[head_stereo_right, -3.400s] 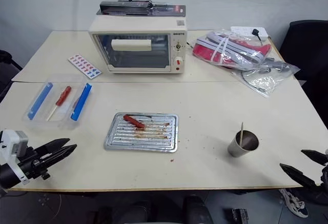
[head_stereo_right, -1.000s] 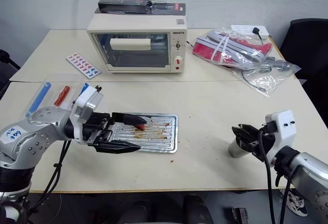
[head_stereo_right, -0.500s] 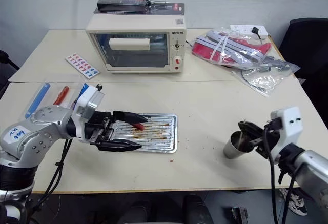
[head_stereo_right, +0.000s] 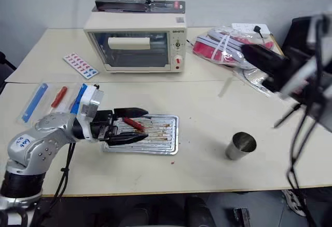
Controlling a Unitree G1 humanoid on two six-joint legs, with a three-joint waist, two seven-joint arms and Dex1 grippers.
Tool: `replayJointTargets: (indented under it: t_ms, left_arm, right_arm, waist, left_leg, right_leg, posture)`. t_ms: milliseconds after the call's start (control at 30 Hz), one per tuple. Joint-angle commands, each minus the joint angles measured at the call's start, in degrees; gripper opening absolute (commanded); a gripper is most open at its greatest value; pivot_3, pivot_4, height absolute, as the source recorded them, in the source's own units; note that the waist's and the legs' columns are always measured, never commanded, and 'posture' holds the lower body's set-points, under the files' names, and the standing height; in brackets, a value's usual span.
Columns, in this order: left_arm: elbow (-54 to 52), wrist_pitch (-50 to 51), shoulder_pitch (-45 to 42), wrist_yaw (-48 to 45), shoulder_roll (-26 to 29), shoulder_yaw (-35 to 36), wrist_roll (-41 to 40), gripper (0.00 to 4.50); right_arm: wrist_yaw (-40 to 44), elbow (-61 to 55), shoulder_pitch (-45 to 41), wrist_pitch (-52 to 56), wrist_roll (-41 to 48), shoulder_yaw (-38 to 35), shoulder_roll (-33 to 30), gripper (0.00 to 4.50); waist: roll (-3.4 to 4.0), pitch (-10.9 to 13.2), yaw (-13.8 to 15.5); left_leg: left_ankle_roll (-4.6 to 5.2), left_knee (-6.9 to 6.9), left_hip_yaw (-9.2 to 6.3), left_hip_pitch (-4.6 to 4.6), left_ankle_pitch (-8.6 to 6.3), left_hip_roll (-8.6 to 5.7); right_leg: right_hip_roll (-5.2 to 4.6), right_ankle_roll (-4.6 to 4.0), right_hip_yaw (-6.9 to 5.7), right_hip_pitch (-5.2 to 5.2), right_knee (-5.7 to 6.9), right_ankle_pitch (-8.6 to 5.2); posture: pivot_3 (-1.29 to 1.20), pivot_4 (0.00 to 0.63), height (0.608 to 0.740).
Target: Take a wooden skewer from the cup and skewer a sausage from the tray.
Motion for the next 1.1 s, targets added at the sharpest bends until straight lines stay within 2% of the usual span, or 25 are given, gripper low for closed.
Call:
replayJointTargets:
  t_ms: [33, 133, 233, 433, 700, 800, 900, 1100]
  left_arm:
    - [-0.93, -3.01, -1.44, 5.64, -2.86, 1.55, 2.4, 4.04]
    - [-0.36, -5.17, -3.37, 8.26, -5.63, 0.49, 4.5, 4.04]
    - [0.67, -7.4, -5.25, 10.59, -8.65, -0.66, 6.87, 4.04]
    - [3.32, -10.92, -8.44, 15.34, -15.46, -2.41, 10.41, 4.04]
    - [4.71, -14.03, -9.47, 19.68, -22.17, -4.36, 13.44, 4.04]
    - [5.5, -14.93, -10.27, 21.2, -24.89, -4.6, 13.57, 3.54]
    - [5.8, -15.42, -10.78, 21.43, -26.03, -4.79, 13.83, 2.84]
    - [7.15, -16.57, -11.96, 21.86, -28.0, -5.36, 14.47, 2.84]
  right_arm:
    - [-9.01, 1.74, -6.4, -3.68, 3.34, 6.46, 6.96, 0.06]
    - [-14.74, 3.57, -9.73, -4.84, 3.34, 8.17, 14.71, 0.06]
    - [-19.63, 4.57, -11.76, -5.19, 3.34, 7.54, 21.74, 0.06]
    - [-25.34, 5.05, -14.35, -4.45, 3.34, 5.66, 29.53, 0.06]
    - [-27.94, 5.2, -15.23, -3.07, 3.34, 3.88, 33.44, 0.06]
    - [-28.47, 4.64, -14.64, -3.29, 3.34, 3.25, 34.36, 0.0]
    - [-28.79, 4.47, -14.58, -3.39, 3.34, 2.99, 34.94, 0.0]
    - [-29.12, 4.17, -14.62, -3.65, 3.34, 2.7, 35.57, 0.0]
  waist:
    - [0.0, 0.0, 0.22]
    - [0.0, 0.0, 0.48]
    - [0.01, 0.0, 0.34]
    - [0.01, -0.01, 0.22]
    - [0.02, -0.01, 0.07]
    - [0.02, -0.01, 0.09]
    - [0.02, -0.01, 0.09]
    - [0.02, -0.01, 0.08]
  left_leg:
    - [0.0, 0.11, 0.0, -0.14, 0.0, 0.0]
    - [0.06, 0.79, -0.04, -1.23, -0.03, -0.01]
    - [0.12, 0.89, -0.01, -1.31, -0.04, -0.08]
    - [0.13, 0.89, -0.02, -1.31, -0.02, -0.1]
    - [0.13, 0.88, 0.02, -1.31, -0.01, -0.1]
    - [0.14, 0.88, 0.05, -1.31, -0.01, -0.1]
    - [0.14, 0.89, 0.07, -1.32, 0.0, -0.1]
    - [0.14, 0.88, 0.08, -1.31, 0.0, -0.11]
  right_leg:
    - [0.0, 0.01, -0.02, -0.11, 0.04, 0.0]
    - [-0.02, 0.09, -0.1, -0.95, 0.52, 0.06]
    - [-0.09, 0.21, -0.08, -0.94, 0.45, 0.15]
    - [-0.09, 0.22, -0.08, -0.96, 0.48, 0.16]
    - [-0.08, 0.22, -0.06, -1.02, 0.64, 0.16]
    - [-0.08, 0.22, -0.03, -1.05, 0.7, 0.16]
    - [-0.08, 0.22, -0.02, -1.06, 0.73, 0.16]
    - [-0.08, 0.22, -0.02, -1.07, 0.74, 0.16]
  posture:
    - [0.0, 0.15, 0.74]
    - [0.0, 0.15, 0.74]
    - [0.0, 0.15, 0.74]
    - [0.0, 0.15, 0.74]
    - [0.0, 0.15, 0.74]
    - [0.0, 0.15, 0.74]
    - [0.0, 0.15, 0.74]
    - [0.0, 0.15, 0.74]
